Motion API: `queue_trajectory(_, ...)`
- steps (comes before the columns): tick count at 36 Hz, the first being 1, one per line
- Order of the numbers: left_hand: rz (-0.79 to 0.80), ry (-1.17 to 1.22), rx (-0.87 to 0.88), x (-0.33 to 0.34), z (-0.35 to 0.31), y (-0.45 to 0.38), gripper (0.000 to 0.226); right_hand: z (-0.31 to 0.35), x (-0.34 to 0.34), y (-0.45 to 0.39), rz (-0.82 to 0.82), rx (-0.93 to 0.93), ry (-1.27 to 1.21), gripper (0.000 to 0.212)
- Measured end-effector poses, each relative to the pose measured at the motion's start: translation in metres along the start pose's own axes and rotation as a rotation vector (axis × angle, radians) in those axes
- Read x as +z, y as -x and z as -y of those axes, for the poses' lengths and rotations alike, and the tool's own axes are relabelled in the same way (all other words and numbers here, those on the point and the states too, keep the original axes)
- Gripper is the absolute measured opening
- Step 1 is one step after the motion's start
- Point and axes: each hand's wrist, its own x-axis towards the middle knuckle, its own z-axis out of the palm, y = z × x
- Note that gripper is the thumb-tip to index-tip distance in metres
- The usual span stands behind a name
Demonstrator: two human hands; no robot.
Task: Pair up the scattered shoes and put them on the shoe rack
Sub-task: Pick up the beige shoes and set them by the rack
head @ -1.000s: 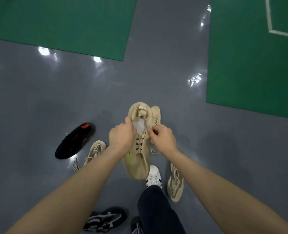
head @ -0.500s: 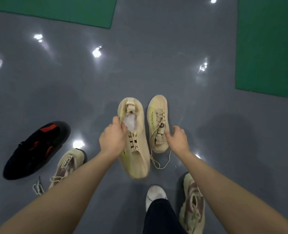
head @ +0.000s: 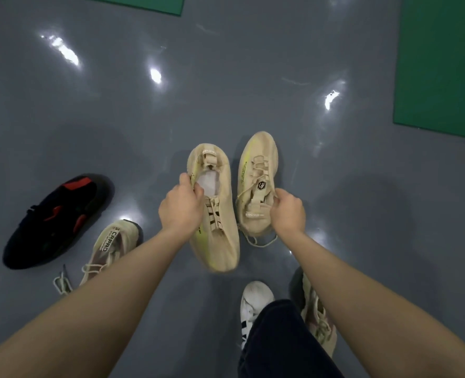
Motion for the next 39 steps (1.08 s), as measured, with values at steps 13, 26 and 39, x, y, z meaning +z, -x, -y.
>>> queue_trajectory(13, -0.101, -0.032, -0.036, -0.160, 0.003, 0.091, 0.026, 0.113, -0.118, 0.113, 0.095, -0.200, 0.074, 0.029)
queue_trajectory(26, -0.319, 0.019, -0.315, -0.340, 0.056, 0.211, 0.029, 0.261, -0.188, 0.271, 0.251, -0.580, 0.281, 0.030)
queue_trajectory(39, -0.477, 0.123, -0.665, -0.431, 0.176, 0.434, 0.032, 0.343, -0.177, 0.495, 0.327, -1.015, 0.441, 0.031)
